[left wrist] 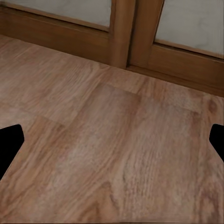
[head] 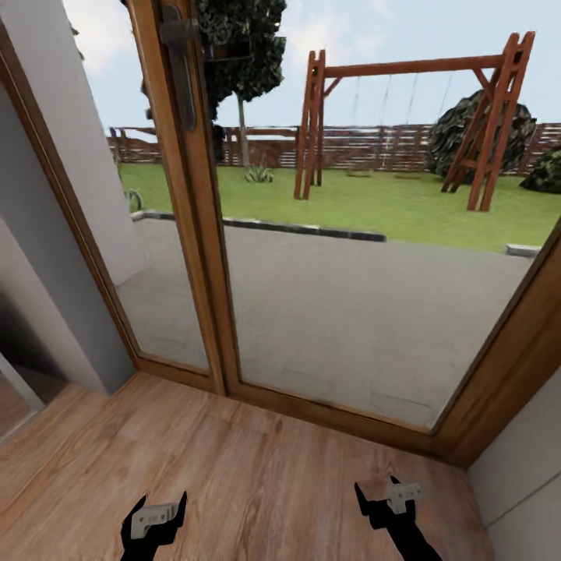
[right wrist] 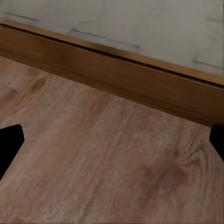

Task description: Pick up the two gym shoes and the two sandals from the corridor floor and place them onto the hallstand (shoe rack) in the corridor, making sure they are on the rack and not on the floor. Arrange them so the two gym shoes are next to each other and the two sandals are next to each other.

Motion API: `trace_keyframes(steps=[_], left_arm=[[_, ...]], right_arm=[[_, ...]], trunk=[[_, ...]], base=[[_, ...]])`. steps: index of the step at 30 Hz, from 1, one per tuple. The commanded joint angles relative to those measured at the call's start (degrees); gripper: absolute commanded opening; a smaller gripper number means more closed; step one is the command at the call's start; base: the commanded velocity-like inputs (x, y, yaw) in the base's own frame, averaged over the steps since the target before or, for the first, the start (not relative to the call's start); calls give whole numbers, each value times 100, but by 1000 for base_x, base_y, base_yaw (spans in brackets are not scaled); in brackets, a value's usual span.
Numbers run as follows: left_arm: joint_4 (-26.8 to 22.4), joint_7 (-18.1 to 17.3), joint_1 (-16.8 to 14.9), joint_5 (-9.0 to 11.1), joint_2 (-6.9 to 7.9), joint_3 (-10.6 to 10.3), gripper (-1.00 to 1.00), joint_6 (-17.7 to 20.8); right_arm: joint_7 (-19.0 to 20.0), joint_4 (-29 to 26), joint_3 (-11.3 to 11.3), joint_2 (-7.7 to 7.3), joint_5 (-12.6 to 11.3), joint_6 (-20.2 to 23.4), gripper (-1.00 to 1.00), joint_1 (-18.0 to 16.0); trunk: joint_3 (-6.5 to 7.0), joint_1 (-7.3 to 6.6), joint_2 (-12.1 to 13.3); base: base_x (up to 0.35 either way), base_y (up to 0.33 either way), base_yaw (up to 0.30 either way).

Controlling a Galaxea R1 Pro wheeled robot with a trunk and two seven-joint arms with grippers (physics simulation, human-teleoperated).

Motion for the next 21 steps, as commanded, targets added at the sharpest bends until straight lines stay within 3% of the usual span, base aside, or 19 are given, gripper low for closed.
trace_keyframes(steps=[1,14,17,18,21], left_arm=[[18,-59,-3,3,-3,43,100,-10],[60,50,172,15,22,43,100,-17],[95,100,176,19,13,42,100,-17],[133,135,178,24,1,42,100,-17],[153,159,178,28,1,46,100,-17]], right_arm=[[19,53,-49,1,52,-18,100,-2],[-72,245,-49,10,53,-27,100,-2],[-284,326,-46,27,50,-27,100,-2],[-569,408,-43,36,50,-24,100,-2],[-720,446,-42,39,49,-21,100,-2]], trunk=[[-5,-1,-2],[-5,-1,-2],[-5,-1,-2],[-5,-1,-2],[-5,-1,-2]], base=[[0,0,272],[0,0,273],[0,0,274],[0,0,274],[0,0,274]])
